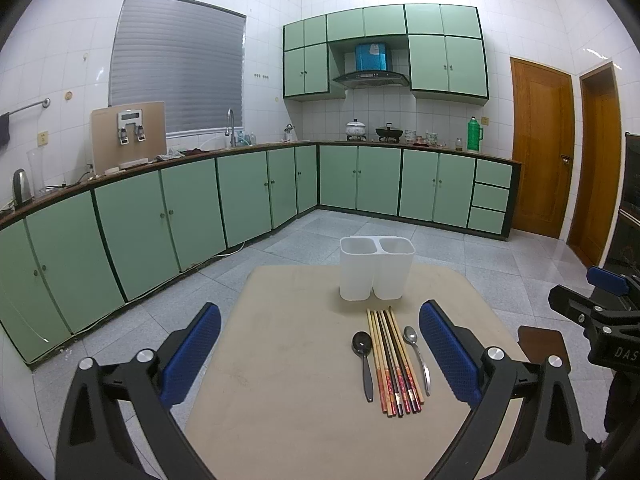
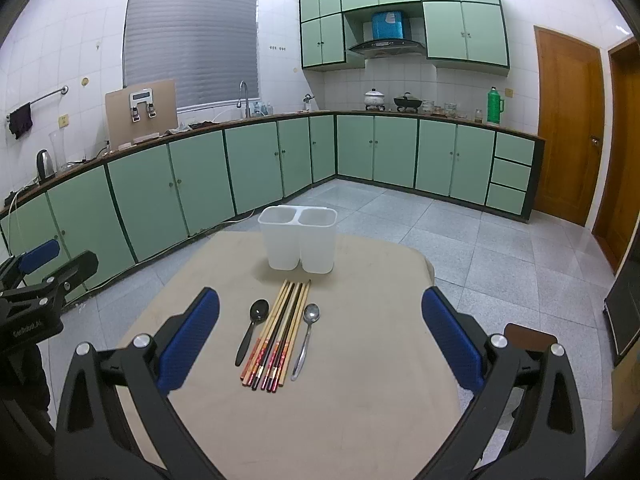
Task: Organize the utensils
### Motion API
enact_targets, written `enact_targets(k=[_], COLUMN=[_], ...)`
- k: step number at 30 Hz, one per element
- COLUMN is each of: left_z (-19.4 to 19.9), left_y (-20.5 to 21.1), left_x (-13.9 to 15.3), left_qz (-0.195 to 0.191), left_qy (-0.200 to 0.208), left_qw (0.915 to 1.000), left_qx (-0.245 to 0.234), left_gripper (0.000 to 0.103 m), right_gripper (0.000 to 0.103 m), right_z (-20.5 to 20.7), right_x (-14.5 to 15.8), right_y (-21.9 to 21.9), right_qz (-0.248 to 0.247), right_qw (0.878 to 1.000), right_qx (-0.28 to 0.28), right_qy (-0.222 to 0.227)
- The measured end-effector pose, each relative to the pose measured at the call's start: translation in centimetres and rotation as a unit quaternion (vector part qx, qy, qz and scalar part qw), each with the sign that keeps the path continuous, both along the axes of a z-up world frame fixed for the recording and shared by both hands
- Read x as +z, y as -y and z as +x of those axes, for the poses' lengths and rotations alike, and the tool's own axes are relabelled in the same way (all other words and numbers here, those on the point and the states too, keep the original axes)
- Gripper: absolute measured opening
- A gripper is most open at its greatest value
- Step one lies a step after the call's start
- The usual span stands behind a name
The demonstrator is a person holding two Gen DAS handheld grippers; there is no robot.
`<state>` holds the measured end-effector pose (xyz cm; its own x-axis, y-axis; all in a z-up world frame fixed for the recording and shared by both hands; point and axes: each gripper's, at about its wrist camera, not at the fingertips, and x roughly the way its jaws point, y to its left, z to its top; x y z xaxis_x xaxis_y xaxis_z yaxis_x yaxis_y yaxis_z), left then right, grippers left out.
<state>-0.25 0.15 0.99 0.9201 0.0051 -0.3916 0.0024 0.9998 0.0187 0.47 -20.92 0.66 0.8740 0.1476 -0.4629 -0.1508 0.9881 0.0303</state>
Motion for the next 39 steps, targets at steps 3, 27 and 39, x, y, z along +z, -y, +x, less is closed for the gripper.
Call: enact_targets(k=[3, 27, 39], left_z=[-0.02, -0.05, 0.01], left_y=[-0.01, -0.10, -0.14], left_x=[-0.16, -0.43, -0.52], left_qz=[0.000, 0.002, 0.003], left_qy=[-0.001, -0.001, -0.001], left_qw=[1.0000, 1.0000, 1.0000], left_qx=[-0.001, -0.001, -0.001], left_gripper=[0.097, 0.097, 0.097], right_gripper=[0.098, 0.098, 0.098], right_z=[-0.01, 0.02, 0.36], right_x=[0.02, -0.01, -0.16], right_y=[0.05, 0.27, 0.46], right_qz=[-0.001, 0.003, 0.003], right_qw=[1.000, 1.000, 1.000], right_qx=[0.000, -0.002, -0.003], right_qy=[0.000, 0.000, -0.002])
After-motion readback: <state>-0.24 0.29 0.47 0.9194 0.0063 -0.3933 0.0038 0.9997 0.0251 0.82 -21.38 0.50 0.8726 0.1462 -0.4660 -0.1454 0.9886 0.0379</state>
